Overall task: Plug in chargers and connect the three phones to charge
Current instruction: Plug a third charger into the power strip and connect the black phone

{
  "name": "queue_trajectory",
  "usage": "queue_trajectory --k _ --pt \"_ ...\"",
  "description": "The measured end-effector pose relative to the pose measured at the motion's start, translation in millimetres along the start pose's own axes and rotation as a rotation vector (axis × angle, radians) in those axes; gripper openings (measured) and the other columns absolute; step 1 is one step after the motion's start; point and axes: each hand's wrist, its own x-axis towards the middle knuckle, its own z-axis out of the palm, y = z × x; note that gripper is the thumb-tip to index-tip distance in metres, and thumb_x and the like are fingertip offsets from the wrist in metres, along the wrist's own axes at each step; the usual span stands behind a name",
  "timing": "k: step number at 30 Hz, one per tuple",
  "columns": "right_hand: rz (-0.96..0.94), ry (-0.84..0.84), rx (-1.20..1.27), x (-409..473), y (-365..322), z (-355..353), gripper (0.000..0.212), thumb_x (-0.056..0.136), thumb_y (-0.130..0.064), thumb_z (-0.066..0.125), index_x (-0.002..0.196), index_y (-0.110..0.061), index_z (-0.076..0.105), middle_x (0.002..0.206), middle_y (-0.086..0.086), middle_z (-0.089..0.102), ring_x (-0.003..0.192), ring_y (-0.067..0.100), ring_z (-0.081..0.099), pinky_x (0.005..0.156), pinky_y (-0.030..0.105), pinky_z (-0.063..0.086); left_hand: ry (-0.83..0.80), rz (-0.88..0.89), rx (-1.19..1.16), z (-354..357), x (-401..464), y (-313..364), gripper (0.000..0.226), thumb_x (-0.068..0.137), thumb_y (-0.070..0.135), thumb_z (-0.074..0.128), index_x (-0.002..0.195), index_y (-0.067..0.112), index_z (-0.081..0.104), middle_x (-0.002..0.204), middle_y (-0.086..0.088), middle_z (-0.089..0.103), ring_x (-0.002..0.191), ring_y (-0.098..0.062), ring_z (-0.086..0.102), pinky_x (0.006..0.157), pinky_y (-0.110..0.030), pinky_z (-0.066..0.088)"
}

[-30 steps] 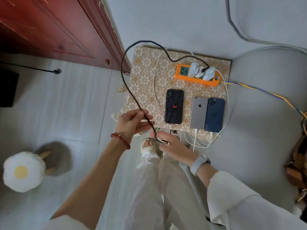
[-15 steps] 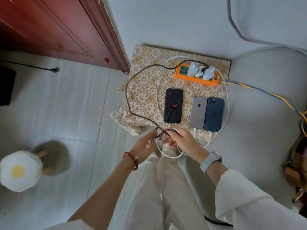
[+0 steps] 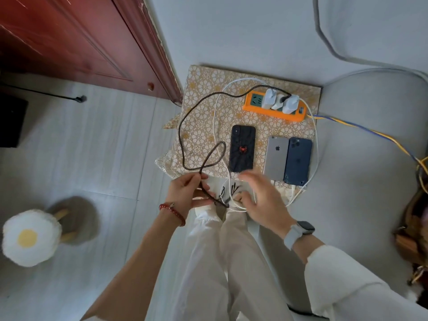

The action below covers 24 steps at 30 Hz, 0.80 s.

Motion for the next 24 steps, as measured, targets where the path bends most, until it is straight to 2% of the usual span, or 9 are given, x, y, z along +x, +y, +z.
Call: queue_trajectory --k 4,7,10,12,15,17,19,21,24 --pt "0.115 -0.552 0.132 -10.9 -21.8 26.6 0.028 0.088 -0.022 0.045 0.113 -0.020 0.056 0.116 0.003 0.064 0.107 0.015 0.058 0.097 0.030 0.043 -0.067 -0.022 -0.259 -1.3 0.4 15.5 0.024 0.094 0.011 0.038 0.082 0.006 0.057 0.050 0.002 0.063 0.052 -0.016 0.067 0.048 -0.028 0.057" --pt "0.196 -0.525 0.121 -9.9 -25.4 33.8 0.026 0.095 -0.019 0.038 0.102 -0.007 0.060 0.104 0.010 0.069 0.099 0.025 0.063 0.090 0.035 0.046 0.012 -0.002 -0.490 -11.9 5.0 23.1 0.025 0.095 0.012 0.038 0.079 0.005 0.056 0.052 0.001 0.064 0.054 -0.016 0.067 0.047 -0.025 0.056" --pt "0.370 -0.398 0.361 -4.8 -22.7 20.4 0.024 0.096 -0.012 0.040 0.097 0.003 0.058 0.102 0.020 0.068 0.097 0.029 0.066 0.090 0.042 0.051 0.117 0.041 -0.643 -33.4 12.0 19.4 0.022 0.094 0.013 0.038 0.085 0.005 0.057 0.071 -0.005 0.067 0.069 -0.019 0.069 0.062 -0.029 0.059" --pt "0.494 -0.338 0.686 1.7 -29.5 7.9 0.019 0.095 -0.010 0.041 0.093 0.001 0.057 0.097 0.022 0.068 0.088 0.030 0.069 0.082 0.041 0.057 0.107 0.023 -0.432 -39.3 11.4 7.3 0.020 0.092 0.007 0.041 0.105 0.005 0.057 0.098 -0.010 0.067 0.091 -0.023 0.066 0.080 -0.035 0.055" --pt "0.514 -0.213 0.975 22.0 -40.7 -4.0 0.018 0.095 -0.009 0.041 0.090 -0.004 0.057 0.080 0.013 0.072 0.078 0.026 0.072 0.069 0.031 0.060 -0.148 0.076 0.180 -30.3 -1.1 -21.7 0.045 0.086 -0.006 0.046 0.129 0.005 0.043 0.124 -0.006 0.053 0.113 -0.017 0.050 0.095 -0.026 0.038" --pt "0.509 -0.127 1.051 39.1 -49.6 -8.4 0.018 0.094 -0.011 0.043 0.089 -0.005 0.059 0.077 0.010 0.074 0.081 0.029 0.071 0.072 0.034 0.060 -0.243 0.175 0.610 -16.9 -5.5 -38.4 0.041 0.086 -0.001 0.051 0.125 0.010 0.049 0.118 -0.003 0.056 0.106 -0.012 0.050 0.086 -0.012 0.035" --pt "0.480 -0.075 1.073 48.1 -52.9 -6.7 0.023 0.095 -0.020 0.043 0.089 -0.008 0.062 0.080 0.008 0.074 0.087 0.027 0.071 0.079 0.034 0.058 -0.112 0.225 0.705 -6.6 -7.8 -42.0 0.020 0.087 0.005 0.051 0.103 0.006 0.063 0.094 -0.003 0.064 0.086 -0.013 0.056 0.070 -0.005 0.040" --pt "0.447 -0.139 0.941 47.2 -52.9 0.8 0.032 0.097 -0.032 0.036 0.090 -0.018 0.064 0.084 -0.003 0.075 0.092 0.013 0.069 0.083 0.021 0.055 -0.031 0.144 0.378 -3.8 -9.9 -33.0 0.022 0.089 -0.002 0.045 0.079 0.005 0.063 0.074 -0.004 0.064 0.072 -0.016 0.060 0.062 -0.006 0.047" --pt "0.466 -0.350 0.751 29.0 -49.2 26.5 0.031 0.096 -0.026 0.034 0.087 -0.023 0.063 0.070 -0.014 0.072 0.079 0.003 0.065 0.065 0.008 0.049 0.002 0.150 0.005 -13.0 -10.4 -15.3 0.029 0.091 0.000 0.040 0.072 0.009 0.059 0.061 0.000 0.070 0.063 -0.017 0.069 0.057 -0.019 0.055"
